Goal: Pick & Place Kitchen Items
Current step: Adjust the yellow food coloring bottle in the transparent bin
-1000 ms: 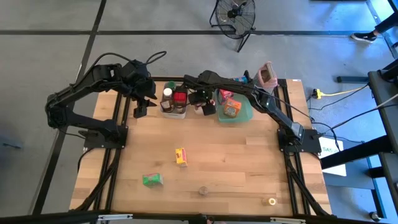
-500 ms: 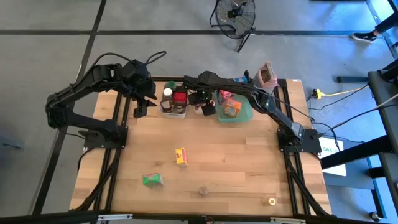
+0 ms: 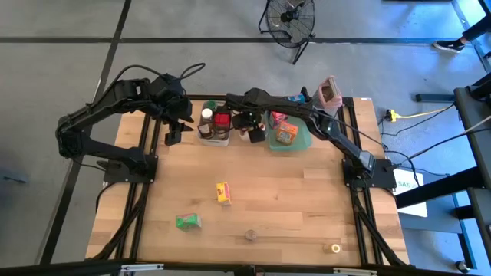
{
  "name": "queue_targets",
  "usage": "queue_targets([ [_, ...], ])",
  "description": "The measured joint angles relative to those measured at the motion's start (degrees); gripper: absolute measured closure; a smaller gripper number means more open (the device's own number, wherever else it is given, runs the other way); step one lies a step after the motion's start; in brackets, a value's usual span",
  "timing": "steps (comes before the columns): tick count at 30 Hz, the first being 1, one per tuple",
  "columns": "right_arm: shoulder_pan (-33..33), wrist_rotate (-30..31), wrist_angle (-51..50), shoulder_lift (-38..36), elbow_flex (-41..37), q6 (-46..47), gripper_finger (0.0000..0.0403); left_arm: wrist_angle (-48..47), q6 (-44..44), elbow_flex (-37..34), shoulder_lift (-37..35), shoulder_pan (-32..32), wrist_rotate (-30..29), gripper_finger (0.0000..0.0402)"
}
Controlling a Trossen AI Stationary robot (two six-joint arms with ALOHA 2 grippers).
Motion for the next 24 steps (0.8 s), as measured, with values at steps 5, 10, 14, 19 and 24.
queue_targets([
  [5, 0.15, 0.18, -0.08, 0.03, -0.05, -0.31, 0.0114, -0.02, 0.04, 0.00, 0.00, 0.00, 0.04, 0.0260],
  [10, 0.15, 0.14, 0.30, 0.36, -0.09, -0.18, 0.0114, -0.02, 0.07, 0.00, -0.02, 0.00, 0.04, 0.0260],
  [14, 0.21, 0.99, 0.12, 0.69, -0.09, -0.44, 0.0114, -0.02, 0.04, 0.00, 0.00, -0.01, 0.04, 0.0260],
  [19, 0.18, 1.19, 0.04, 0.73, -0.09, 0.15, 0.0114, -0.02, 0.02, 0.00, 0.00, 0.00, 0.04, 0.0260],
  [24, 0.46, 2.75, 0.78, 0.55, -0.15, 2.46, 0.0114, -0.02, 0.04, 0.00, -0.01, 0.00, 0.02, 0.0260],
])
